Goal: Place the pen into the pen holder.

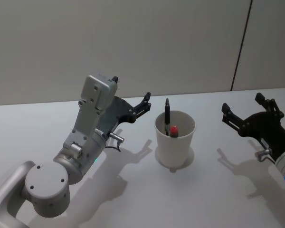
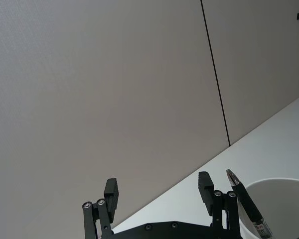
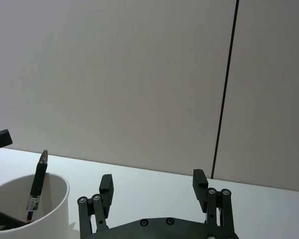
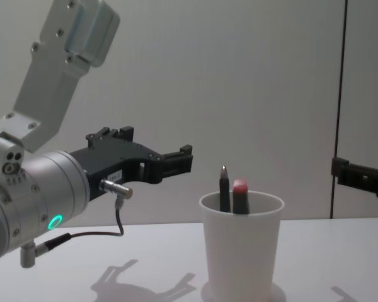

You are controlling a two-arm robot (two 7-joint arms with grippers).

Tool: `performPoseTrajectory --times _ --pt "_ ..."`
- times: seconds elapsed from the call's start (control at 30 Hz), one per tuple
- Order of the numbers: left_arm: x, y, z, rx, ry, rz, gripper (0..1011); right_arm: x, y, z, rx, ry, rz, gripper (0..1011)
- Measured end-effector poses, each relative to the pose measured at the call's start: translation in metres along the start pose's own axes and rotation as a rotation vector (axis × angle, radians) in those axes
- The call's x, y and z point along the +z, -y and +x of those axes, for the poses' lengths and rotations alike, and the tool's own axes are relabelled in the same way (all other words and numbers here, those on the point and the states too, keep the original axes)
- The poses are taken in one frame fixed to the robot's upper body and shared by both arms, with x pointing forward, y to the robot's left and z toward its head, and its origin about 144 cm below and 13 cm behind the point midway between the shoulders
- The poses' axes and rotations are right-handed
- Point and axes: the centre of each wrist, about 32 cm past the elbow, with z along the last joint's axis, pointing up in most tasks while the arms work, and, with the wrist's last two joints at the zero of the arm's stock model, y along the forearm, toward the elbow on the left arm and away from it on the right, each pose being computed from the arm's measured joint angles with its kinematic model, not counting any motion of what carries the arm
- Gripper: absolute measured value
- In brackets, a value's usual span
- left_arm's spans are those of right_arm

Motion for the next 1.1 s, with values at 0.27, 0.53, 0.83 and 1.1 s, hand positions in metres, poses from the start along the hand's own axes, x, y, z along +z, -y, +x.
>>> performPoseTrajectory --times 0.27,0.53,0.83,1.1 --pt "0.0 0.0 0.0 0.0 0.0 0.0 1001 0.0 0.0 -0.0002 0.001 0.0 0.0 1001" --pt "0.0 0.0 0.0001 0.0 0.0 0.0 1001 0.0002 0.0 -0.0005 0.001 0.0 0.001 1001" --pt "0.0 0.0 0.0 0.0 0.0 0.0 1001 0.0003 -0.0001 -0.0005 0.001 0.0 0.001 1002" --pt "0.0 0.0 0.0 0.0 0.0 0.0 1001 0.0003 0.0 -0.0005 0.001 0.0 0.001 1002"
